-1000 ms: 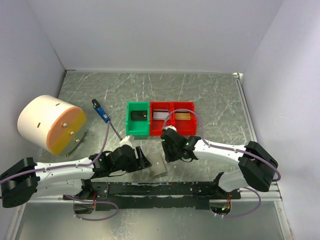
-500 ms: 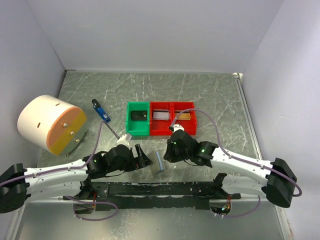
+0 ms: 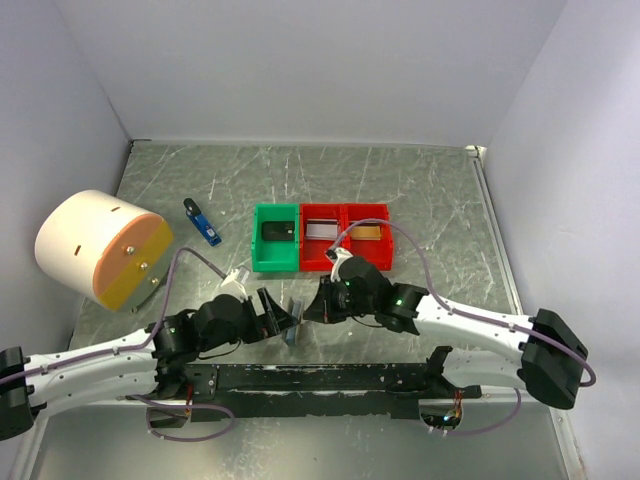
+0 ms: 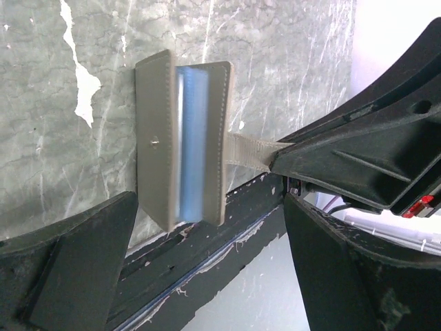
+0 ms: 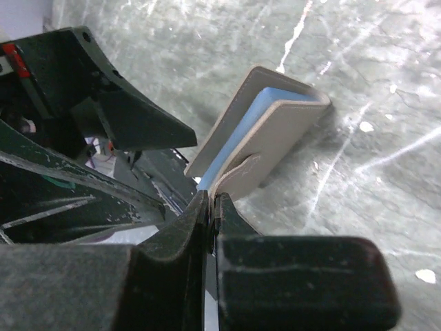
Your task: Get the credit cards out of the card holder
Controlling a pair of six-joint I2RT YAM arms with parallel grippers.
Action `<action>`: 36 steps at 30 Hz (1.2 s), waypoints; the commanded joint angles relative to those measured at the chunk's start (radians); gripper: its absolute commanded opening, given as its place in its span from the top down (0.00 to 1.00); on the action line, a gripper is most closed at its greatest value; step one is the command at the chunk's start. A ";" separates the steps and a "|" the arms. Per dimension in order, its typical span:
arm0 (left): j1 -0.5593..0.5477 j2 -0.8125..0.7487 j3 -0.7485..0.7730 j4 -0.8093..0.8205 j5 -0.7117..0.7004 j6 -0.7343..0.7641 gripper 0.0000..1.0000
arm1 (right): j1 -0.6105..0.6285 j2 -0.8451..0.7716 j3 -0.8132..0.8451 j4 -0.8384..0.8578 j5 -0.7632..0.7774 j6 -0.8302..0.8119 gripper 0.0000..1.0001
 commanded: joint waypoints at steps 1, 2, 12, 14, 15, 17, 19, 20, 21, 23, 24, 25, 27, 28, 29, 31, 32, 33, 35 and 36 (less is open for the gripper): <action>-0.006 -0.043 -0.017 0.001 -0.028 -0.006 0.01 | 0.006 0.046 0.008 0.134 -0.047 0.032 1.00; -0.006 -0.046 -0.008 -0.020 -0.031 -0.002 0.01 | 0.006 0.056 0.012 0.144 -0.046 0.033 1.00; -0.006 -0.047 0.126 -0.285 -0.110 -0.002 0.01 | 0.007 0.114 0.050 0.119 -0.001 0.018 0.99; -0.006 -0.044 0.145 -0.340 -0.124 -0.011 0.01 | 0.006 0.091 0.013 0.102 0.020 0.024 0.99; -0.006 -0.045 0.159 -0.368 -0.132 -0.018 0.01 | 0.007 0.067 -0.015 0.094 0.031 0.028 0.99; -0.006 -0.044 0.173 -0.408 -0.144 -0.020 0.01 | 0.006 0.008 -0.067 0.048 0.084 0.043 0.99; -0.006 -0.047 0.179 -0.414 -0.143 -0.010 0.01 | 0.002 -0.057 -0.116 -0.021 0.156 0.070 0.99; -0.006 -0.050 0.178 -0.405 -0.140 -0.004 0.00 | 0.001 -0.090 -0.143 -0.054 0.189 0.091 0.99; -0.006 -0.051 0.176 -0.388 -0.134 0.002 0.01 | -0.003 -0.130 -0.170 -0.081 0.221 0.114 0.99; -0.006 -0.045 0.165 -0.337 -0.116 0.020 0.03 | -0.010 -0.172 -0.227 -0.101 0.235 0.167 0.99; -0.006 -0.036 0.159 -0.308 -0.106 0.029 0.04 | -0.012 -0.184 -0.252 -0.096 0.231 0.180 0.98; -0.006 -0.025 0.156 -0.277 -0.095 0.039 0.04 | -0.015 -0.190 -0.280 -0.093 0.230 0.189 0.98; -0.006 0.024 0.152 -0.220 -0.063 0.058 0.05 | -0.019 -0.173 -0.298 -0.106 0.245 0.215 0.96; -0.006 0.049 0.152 -0.181 -0.049 0.067 0.06 | -0.021 -0.156 -0.303 -0.111 0.256 0.222 0.97; -0.006 0.081 0.153 -0.155 -0.033 0.075 0.08 | -0.021 -0.138 -0.306 -0.117 0.269 0.229 0.97; -0.006 0.143 0.166 -0.115 -0.006 0.082 0.12 | -0.023 -0.101 -0.304 -0.124 0.292 0.232 0.97; -0.006 0.173 0.174 -0.097 0.007 0.088 0.14 | -0.023 -0.087 -0.300 -0.115 0.288 0.223 0.97; -0.006 0.200 0.182 -0.084 0.016 0.093 0.17 | -0.023 -0.076 -0.294 -0.104 0.280 0.209 0.97; -0.007 0.243 0.207 -0.079 0.022 0.092 0.20 | -0.023 -0.071 -0.288 -0.074 0.262 0.187 0.97; -0.007 0.256 0.214 -0.075 0.023 0.093 0.21 | -0.023 -0.074 -0.283 -0.067 0.258 0.176 0.97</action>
